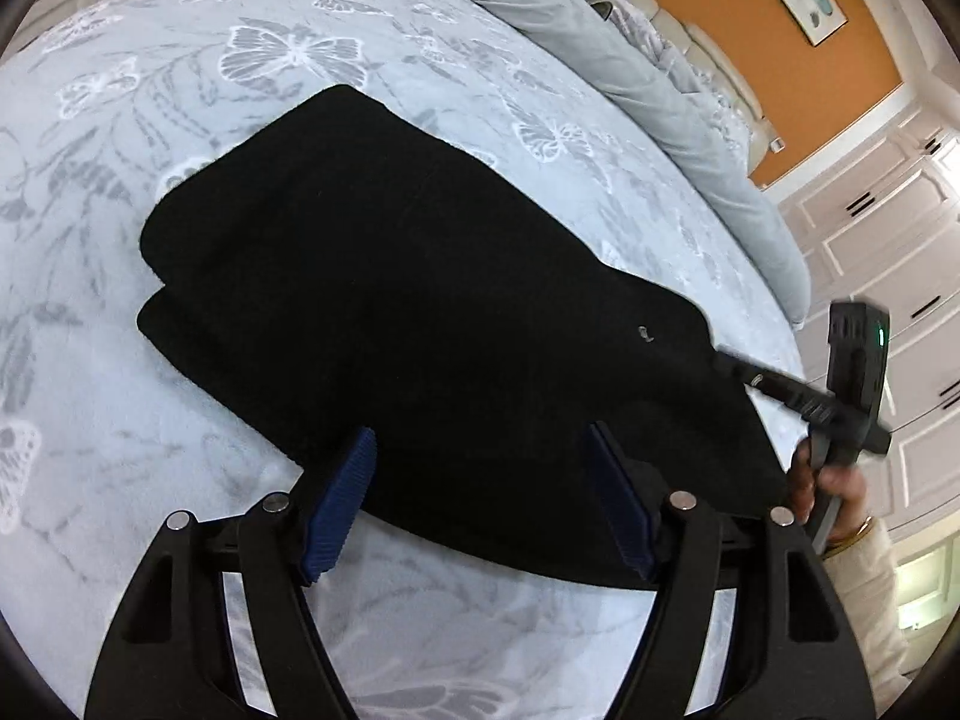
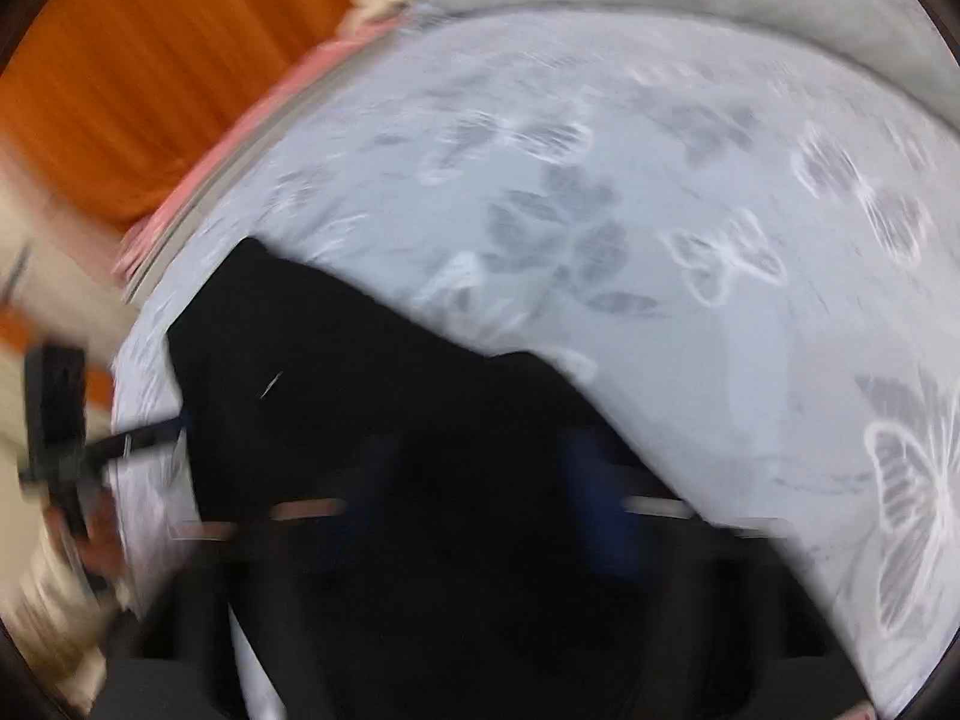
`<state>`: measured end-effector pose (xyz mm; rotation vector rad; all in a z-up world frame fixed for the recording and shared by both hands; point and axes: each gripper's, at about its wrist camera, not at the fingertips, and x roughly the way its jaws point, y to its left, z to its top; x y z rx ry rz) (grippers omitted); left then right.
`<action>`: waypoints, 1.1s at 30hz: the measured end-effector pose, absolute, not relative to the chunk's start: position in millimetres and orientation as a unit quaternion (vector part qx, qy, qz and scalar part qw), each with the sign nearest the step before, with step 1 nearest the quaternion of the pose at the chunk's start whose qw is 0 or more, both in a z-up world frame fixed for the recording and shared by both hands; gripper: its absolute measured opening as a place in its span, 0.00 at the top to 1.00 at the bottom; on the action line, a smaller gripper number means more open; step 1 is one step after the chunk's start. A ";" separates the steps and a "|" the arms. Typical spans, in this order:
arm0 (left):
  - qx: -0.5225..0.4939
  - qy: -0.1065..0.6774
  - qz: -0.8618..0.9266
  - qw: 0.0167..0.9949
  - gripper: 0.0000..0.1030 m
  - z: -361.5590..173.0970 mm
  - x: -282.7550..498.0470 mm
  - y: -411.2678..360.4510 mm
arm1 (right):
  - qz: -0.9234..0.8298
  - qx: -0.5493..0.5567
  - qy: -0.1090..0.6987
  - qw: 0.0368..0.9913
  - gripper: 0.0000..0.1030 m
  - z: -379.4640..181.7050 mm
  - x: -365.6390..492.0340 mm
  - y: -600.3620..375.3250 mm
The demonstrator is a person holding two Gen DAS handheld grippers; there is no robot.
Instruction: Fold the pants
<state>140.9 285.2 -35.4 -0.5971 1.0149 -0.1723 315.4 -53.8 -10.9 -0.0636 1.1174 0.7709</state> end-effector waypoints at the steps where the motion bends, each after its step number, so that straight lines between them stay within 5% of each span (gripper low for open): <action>1: -0.282 0.477 -0.086 0.828 0.33 -34.9 138.9 285.5 | 0.381 -0.045 0.504 0.774 0.99 -5.6 293.3 -53.9; 5: -0.303 0.476 -0.089 0.821 0.33 -42.4 134.0 289.5 | 0.410 -0.099 0.514 0.747 0.99 -9.6 255.2 -49.3; 7: -0.322 0.477 -0.086 0.813 0.31 -48.8 137.2 291.8 | 0.375 -0.081 0.506 0.773 0.90 -3.7 274.1 -59.2; 8: -0.330 0.473 -0.085 0.813 0.31 -49.3 136.6 291.4 | 0.358 -0.061 0.500 0.786 0.67 0.6 288.5 -65.5; 9: -0.333 0.470 -0.088 0.813 0.27 -48.5 138.1 290.1 | 0.341 -0.039 0.494 0.799 0.33 3.5 303.9 -72.7; 11: -0.336 0.467 -0.104 0.811 0.28 -48.1 144.3 285.6 | 0.307 -0.017 0.485 0.819 0.19 0.6 338.1 -83.4; 12: -0.337 0.468 -0.111 0.810 0.39 -50.0 147.0 283.9 | 0.305 -0.011 0.498 0.811 0.19 -6.7 351.6 -83.6; 13: -0.334 0.474 -0.116 0.806 0.74 -53.9 151.2 281.7 | 0.316 0.003 0.526 0.790 0.24 -18.7 362.0 -82.6; 14: -0.338 0.483 -0.122 0.799 0.92 -58.7 154.1 280.9 | 0.332 0.014 0.550 0.766 0.41 -29.0 365.0 -79.5; 15: -0.351 0.488 -0.130 0.789 0.96 -63.7 154.4 283.3 | 0.352 0.013 0.565 0.746 0.65 -37.1 360.3 -73.0; 18: -0.365 0.476 -0.143 0.787 0.97 -65.1 142.2 291.1 | 0.370 -0.056 0.519 0.769 0.91 -22.0 324.2 -64.5; 19: -0.352 0.467 -0.150 0.797 0.97 -58.6 133.7 290.4 | 0.380 -0.067 0.503 0.774 0.91 -13.7 306.7 -67.7; 26: -0.323 0.482 -0.142 0.802 0.97 -63.7 119.1 278.6 | 0.405 -0.098 0.525 0.742 0.82 -23.0 282.4 -55.9; 28: -0.332 0.481 -0.140 0.799 0.97 -66.2 119.1 280.0 | 0.404 -0.040 0.540 0.737 0.72 -22.5 302.8 -61.6; 32: -0.323 0.482 -0.138 0.803 0.96 -66.0 117.7 278.5 | 0.427 0.077 0.568 0.699 0.34 -30.5 336.0 -59.5; 33: -0.324 0.483 -0.138 0.802 0.96 -66.5 118.0 279.5 | 0.424 0.103 0.578 0.690 0.32 -35.3 344.7 -56.6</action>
